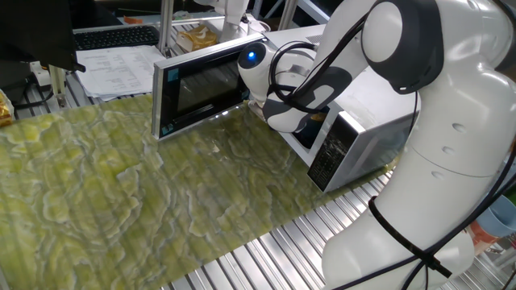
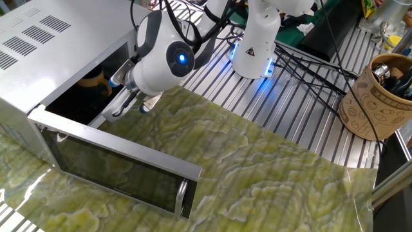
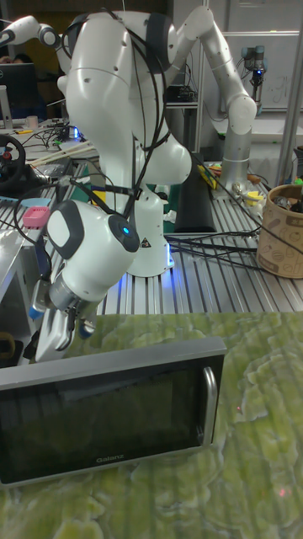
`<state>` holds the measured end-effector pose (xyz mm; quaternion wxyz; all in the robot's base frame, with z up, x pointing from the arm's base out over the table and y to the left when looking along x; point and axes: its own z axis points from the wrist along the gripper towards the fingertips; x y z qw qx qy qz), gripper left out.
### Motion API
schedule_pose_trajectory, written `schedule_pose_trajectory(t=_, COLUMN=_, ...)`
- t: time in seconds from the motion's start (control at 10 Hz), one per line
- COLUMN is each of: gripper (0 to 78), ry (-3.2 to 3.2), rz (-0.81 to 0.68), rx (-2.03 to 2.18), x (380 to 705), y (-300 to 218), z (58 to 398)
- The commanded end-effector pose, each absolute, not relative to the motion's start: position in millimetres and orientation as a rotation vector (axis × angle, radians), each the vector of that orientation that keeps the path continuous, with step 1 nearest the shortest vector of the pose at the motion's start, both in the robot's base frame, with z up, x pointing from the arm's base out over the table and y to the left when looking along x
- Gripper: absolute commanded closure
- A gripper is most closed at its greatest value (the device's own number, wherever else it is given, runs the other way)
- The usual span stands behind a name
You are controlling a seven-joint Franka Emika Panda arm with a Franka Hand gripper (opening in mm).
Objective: Put the bowl into the microwave
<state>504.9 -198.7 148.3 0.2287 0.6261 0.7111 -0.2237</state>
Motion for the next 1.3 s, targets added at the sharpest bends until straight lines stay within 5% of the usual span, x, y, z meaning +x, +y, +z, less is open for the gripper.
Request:
schedule_pose_trajectory(t=0.1, gripper=76.4, ry=1.891, rz=-0.670, rx=1.728, x=519.0, y=-217.5, z=158.4)
schedule_pose_trajectory(t=1.3, gripper=76.4, ry=1.904, rz=-0.704, rx=1.693, x=518.9, y=-226.7, z=156.0)
